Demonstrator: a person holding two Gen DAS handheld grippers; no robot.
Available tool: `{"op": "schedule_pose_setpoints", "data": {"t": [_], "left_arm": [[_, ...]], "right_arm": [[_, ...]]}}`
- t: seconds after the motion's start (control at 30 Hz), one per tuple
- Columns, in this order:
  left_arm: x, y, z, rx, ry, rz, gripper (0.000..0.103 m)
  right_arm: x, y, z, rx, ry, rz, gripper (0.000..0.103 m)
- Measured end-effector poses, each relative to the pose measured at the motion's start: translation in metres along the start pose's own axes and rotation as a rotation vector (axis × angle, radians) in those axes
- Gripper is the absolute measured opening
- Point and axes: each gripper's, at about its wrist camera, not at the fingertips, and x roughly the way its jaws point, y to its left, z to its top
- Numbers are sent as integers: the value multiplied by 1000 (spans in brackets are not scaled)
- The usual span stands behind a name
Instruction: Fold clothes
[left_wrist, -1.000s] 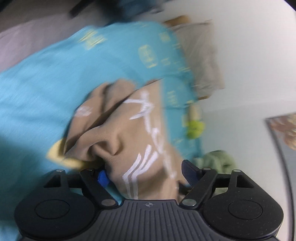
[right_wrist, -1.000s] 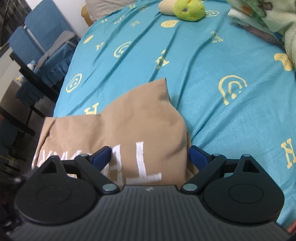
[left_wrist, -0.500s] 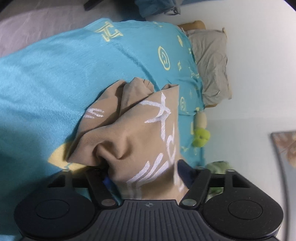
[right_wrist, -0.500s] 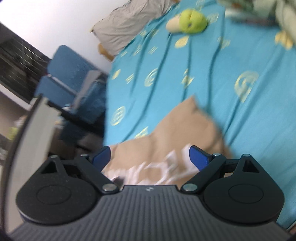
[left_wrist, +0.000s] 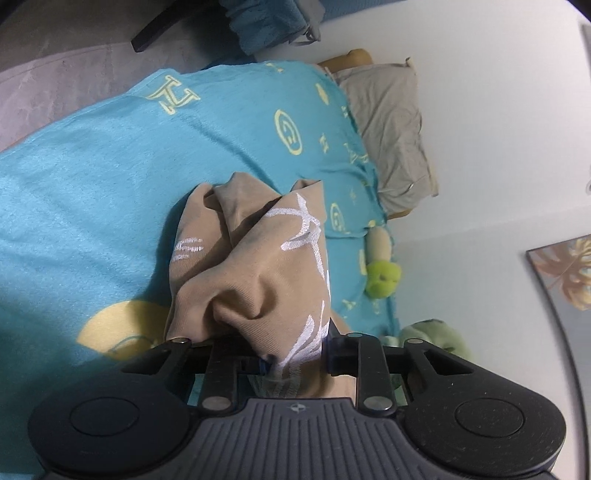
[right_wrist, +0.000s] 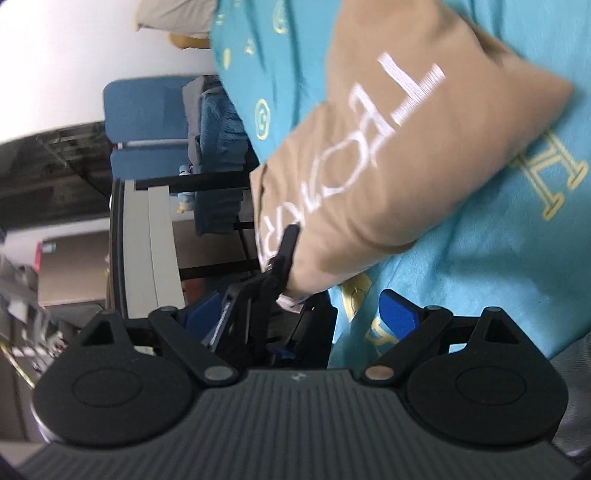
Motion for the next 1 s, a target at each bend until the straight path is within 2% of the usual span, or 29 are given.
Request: {"op": "schedule_pose_setpoints", "data": {"t": [0.2,0.3,0.4,0.53,0.57,0.63,0.77,1.0], "left_arm": [[-3,-3,0,-5,-14,-62,25],[-19,1,-5,-5,-23,-94,24],[-22,0,-5,-8,-26,-105,24],[-21,0,-5,-10,-19,-100,24],[-22,-1,-6,-7,-18,-95,24],[-26,-3,-7,-4,-15,-82,24],[-38,-17,-12,-2,-8,-71,23],[-47,-112,-35,139,47,-79,23]], "right_arm": [[15,-19,5,126,-45,4,94],[17,-25,7,154,-77,14,94],[9,-25,10,149,-150,-40,94],[3,-23,11,122,-183,-82,63],[2,-22,11,112,-189,-88,59],[-3,-15,11,63,-216,-104,44],[-23,2,7,-25,-270,-104,34],[-94,26,15,-63,-377,-6,31]]}}
